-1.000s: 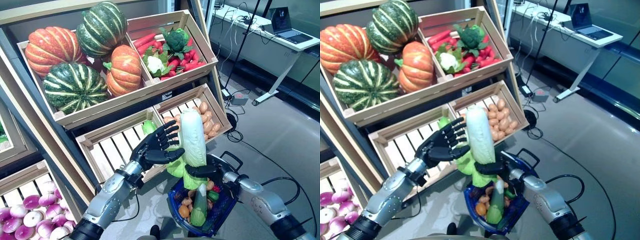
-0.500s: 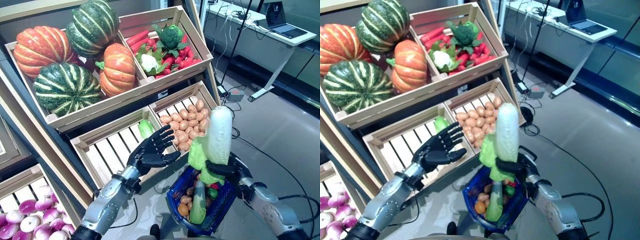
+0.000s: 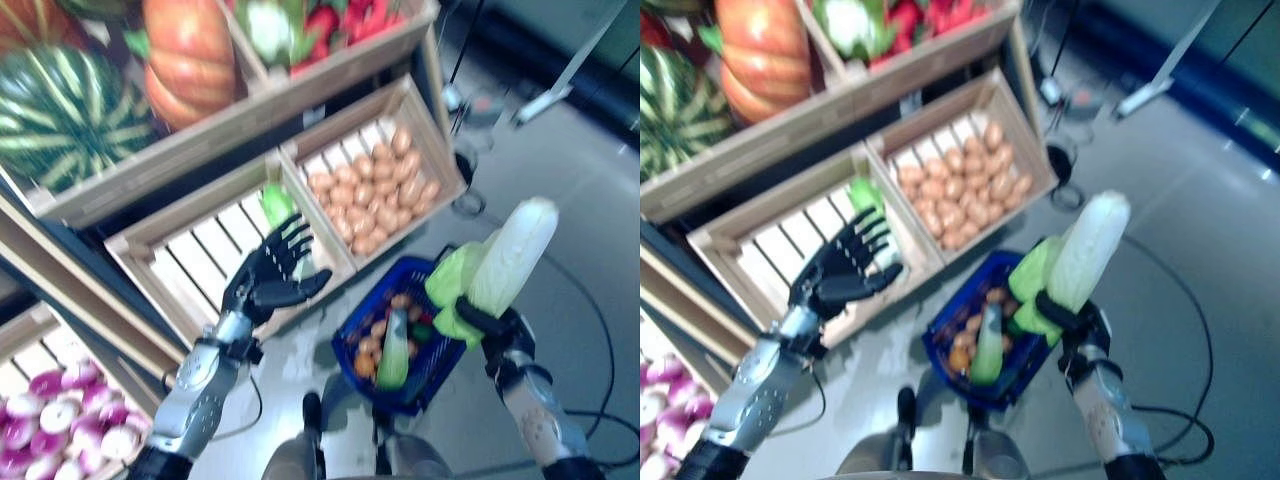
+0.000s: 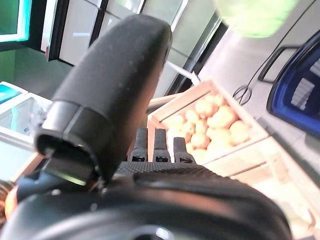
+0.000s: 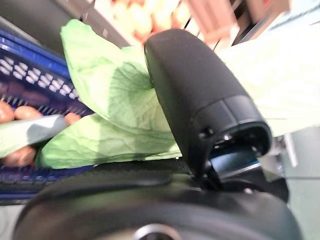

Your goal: Put vegetables into the basket

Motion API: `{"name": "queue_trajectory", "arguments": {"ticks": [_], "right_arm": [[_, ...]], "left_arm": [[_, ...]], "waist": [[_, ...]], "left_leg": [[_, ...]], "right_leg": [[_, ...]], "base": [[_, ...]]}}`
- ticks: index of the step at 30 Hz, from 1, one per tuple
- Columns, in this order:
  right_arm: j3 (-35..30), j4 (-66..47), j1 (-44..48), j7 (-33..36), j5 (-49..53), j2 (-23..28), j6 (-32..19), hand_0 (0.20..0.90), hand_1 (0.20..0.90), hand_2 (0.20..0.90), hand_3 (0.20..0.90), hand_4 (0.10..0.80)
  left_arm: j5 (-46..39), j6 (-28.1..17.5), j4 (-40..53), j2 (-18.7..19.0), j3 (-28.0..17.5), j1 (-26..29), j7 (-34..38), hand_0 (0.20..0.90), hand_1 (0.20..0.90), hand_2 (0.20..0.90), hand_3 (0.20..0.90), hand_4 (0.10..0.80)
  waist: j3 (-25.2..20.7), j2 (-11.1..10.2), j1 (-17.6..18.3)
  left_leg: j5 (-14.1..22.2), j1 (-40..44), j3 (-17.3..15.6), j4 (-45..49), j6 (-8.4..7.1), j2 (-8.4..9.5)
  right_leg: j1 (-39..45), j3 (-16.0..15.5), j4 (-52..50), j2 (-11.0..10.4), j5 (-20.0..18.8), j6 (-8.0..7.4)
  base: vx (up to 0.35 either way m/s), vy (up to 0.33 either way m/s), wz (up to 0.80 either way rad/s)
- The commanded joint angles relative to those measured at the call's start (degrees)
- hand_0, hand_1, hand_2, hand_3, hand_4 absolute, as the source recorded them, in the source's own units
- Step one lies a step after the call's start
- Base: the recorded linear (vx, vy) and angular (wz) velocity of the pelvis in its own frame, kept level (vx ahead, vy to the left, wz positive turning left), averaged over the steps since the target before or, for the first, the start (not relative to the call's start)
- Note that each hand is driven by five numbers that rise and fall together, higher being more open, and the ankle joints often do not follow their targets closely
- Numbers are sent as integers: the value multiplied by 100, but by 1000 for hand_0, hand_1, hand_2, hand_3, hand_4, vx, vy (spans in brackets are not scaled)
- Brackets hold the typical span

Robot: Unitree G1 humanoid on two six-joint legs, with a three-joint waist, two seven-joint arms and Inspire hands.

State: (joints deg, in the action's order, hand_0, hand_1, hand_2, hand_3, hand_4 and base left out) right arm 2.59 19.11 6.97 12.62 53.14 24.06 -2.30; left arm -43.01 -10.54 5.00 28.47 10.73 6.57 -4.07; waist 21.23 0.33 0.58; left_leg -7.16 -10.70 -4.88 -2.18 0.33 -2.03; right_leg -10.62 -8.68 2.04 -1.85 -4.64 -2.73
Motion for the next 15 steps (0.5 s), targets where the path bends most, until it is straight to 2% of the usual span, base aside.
{"name": "queue_trajectory", "arguments": {"ticks": [1,3,7,12,15], "right_arm": [[-284,-476,551,-112,789,68,-1000,300,300,300,300,400],[-193,-234,905,-50,828,12,-1122,300,300,300,300,400],[-48,470,1653,-171,1190,-34,-1341,300,300,300,300,400],[54,1228,2365,-341,1480,-33,-1416,300,300,300,300,400],[45,1761,2800,-323,1599,16,-1388,300,300,300,300,400]], "left_arm": [[213,-1130,395,136,-303,448,207,900,900,900,900,800],[434,-1324,394,87,-324,586,365,900,900,900,900,800],[669,-1597,269,81,-232,1014,731,900,900,900,900,800],[827,-1652,163,10,-80,1452,929,900,900,900,900,800],[553,-1736,96,-147,7,1610,894,900,900,900,900,800]], "waist": [[145,36,-109],[406,98,-175],[776,177,-250],[856,204,-359],[856,237,-442]], "left_leg": [[449,-282,121,605,-243,39],[434,-741,135,878,-297,45],[438,-1343,139,1172,-305,101],[522,-2183,253,1645,-246,255],[646,-2707,308,2084,-197,342]], "right_leg": [[-133,-152,-857,-90,444,0],[-440,-222,-993,-124,448,35],[-967,-288,-1220,-141,470,76],[-1841,-318,-1752,-212,520,105],[-2425,-288,-2187,-316,589,107]], "base": [[-146,-36,8],[-201,-22,4],[-194,-3,5],[-116,10,6],[-59,28,10]]}}
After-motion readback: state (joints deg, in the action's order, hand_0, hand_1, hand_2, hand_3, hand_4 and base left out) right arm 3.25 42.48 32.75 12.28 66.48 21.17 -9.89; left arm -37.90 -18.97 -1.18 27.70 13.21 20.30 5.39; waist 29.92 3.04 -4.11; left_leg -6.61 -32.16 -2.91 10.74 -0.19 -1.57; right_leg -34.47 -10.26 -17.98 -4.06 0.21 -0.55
